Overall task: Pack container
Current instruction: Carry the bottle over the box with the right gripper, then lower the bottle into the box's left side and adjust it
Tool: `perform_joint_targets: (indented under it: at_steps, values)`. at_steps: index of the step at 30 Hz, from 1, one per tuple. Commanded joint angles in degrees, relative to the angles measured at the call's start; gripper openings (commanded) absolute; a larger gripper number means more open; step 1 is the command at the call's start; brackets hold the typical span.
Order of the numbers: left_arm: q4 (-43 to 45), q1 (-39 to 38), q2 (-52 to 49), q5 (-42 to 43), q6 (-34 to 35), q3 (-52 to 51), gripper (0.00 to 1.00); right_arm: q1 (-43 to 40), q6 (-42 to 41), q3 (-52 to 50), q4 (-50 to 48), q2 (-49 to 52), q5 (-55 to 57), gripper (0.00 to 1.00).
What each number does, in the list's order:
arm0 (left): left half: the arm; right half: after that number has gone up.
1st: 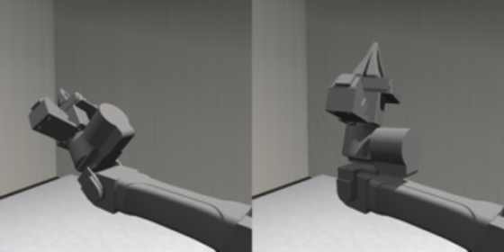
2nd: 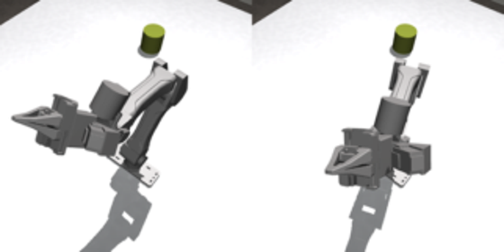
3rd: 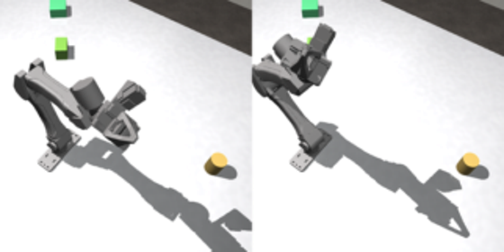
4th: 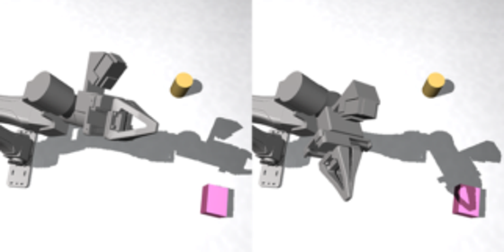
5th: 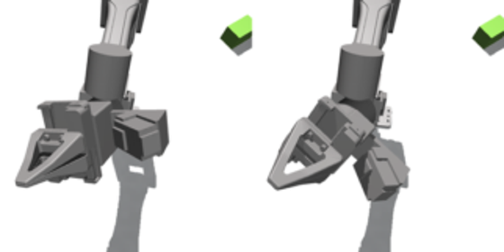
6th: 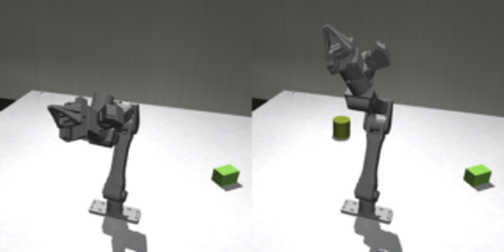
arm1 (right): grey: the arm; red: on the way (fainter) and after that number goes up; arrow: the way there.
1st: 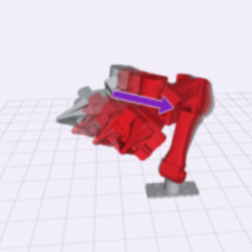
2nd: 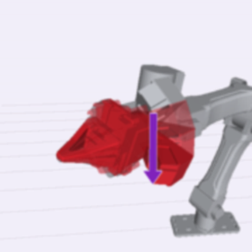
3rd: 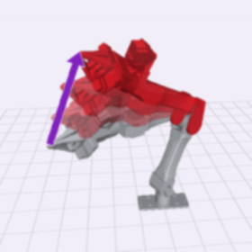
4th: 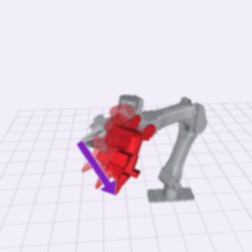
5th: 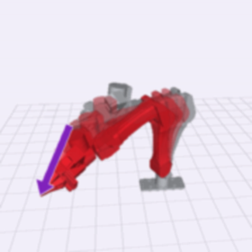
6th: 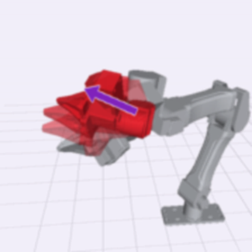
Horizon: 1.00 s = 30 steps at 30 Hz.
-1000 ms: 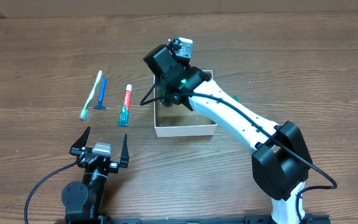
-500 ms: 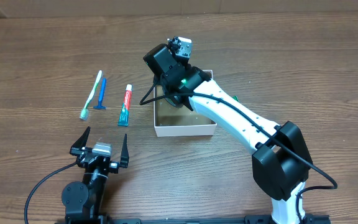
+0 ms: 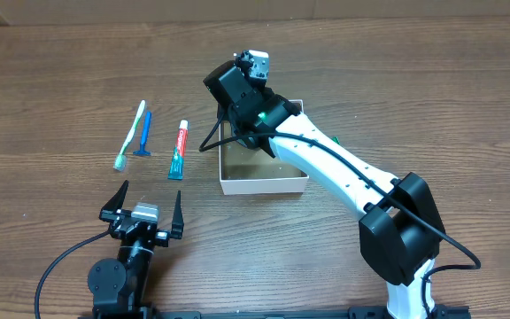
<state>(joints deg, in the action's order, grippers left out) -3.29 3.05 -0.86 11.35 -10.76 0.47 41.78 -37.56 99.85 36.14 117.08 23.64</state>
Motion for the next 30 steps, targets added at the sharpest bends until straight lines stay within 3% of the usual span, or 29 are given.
perform_joint_targets:
  at_steps: [1,9,16,20,28,30]
  values:
    - [-0.02,0.35,0.59,-0.35,-0.83,-0.20,1.00,0.26,5.05,3.58,0.39,-3.37,-0.31,0.57]
    - [-0.02,0.35,0.59,-0.35,-0.83,-0.20,1.00,0.11,8.09,4.28,3.17,-6.84,0.39,0.57]
    - [-0.02,0.35,0.59,-0.35,-0.83,-0.20,1.00,-2.93,6.51,4.20,17.97,-7.78,4.76,0.56]
    - [-0.02,0.35,0.59,-0.35,-0.83,-0.20,1.00,-4.83,3.02,3.87,21.86,-7.78,3.45,0.46]
    - [-0.02,0.35,0.61,-0.35,-0.83,-0.20,1.00,-7.67,3.04,1.99,19.10,-5.49,-6.10,0.14]
    - [-0.02,0.35,0.59,-0.35,-0.83,-0.20,1.00,-7.67,3.04,1.97,18.38,-4.44,-7.30,0.11]
